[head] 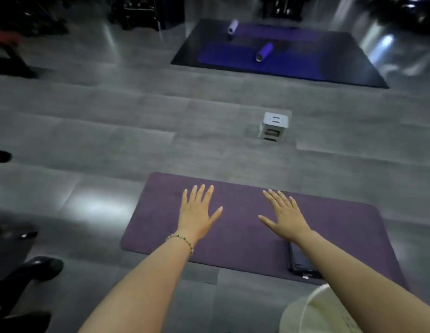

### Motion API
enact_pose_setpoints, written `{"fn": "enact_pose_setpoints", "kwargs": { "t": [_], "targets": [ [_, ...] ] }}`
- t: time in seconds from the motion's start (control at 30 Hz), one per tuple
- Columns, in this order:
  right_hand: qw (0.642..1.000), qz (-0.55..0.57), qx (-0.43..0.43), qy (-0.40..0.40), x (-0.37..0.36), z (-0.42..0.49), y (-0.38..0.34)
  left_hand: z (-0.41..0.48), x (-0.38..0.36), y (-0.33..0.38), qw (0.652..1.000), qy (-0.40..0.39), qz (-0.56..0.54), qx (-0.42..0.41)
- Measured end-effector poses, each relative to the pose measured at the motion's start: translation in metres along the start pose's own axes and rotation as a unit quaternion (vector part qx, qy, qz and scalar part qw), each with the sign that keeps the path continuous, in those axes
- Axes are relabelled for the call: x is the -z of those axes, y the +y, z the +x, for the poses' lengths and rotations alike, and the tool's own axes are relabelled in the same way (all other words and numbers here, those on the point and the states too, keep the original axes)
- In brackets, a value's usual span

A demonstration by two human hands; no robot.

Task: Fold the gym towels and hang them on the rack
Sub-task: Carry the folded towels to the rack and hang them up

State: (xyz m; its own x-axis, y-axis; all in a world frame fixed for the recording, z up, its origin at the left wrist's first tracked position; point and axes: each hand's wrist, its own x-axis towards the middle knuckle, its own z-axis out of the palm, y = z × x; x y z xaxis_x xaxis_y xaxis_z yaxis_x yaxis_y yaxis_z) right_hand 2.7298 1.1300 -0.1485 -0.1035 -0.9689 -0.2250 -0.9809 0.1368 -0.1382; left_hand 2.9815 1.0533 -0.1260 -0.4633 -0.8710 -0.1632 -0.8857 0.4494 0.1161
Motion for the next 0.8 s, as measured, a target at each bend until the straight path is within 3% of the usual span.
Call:
{"fn": "enact_pose_setpoints", "kwargs": {
  "t": [0.23, 0.5, 0.67, 0.8],
  "targets": [
    [0.983, 0.045, -0.179, 0.008, -0.023, -0.051, 0.149, 0.097, -0.039, 0.134, 0.986, -0.063, 0.036, -0.147],
    [0.932, 0.085, -0.352, 0.024, -0.087, -0.084, 0.264, 0.205, -0.117, 0.254, 0.947, -0.102, 0.078, -0.293],
    [0.906, 0.126, -0.404, 0.028, -0.163, -0.075, 0.311, 0.254, -0.204, 0.304, 0.937, -0.124, 0.057, -0.321],
    [0.889, 0.179, -0.420, 0.018, -0.254, -0.050, 0.340, 0.282, -0.300, 0.321, 0.946, -0.155, 0.020, -0.282]
  ]
}}
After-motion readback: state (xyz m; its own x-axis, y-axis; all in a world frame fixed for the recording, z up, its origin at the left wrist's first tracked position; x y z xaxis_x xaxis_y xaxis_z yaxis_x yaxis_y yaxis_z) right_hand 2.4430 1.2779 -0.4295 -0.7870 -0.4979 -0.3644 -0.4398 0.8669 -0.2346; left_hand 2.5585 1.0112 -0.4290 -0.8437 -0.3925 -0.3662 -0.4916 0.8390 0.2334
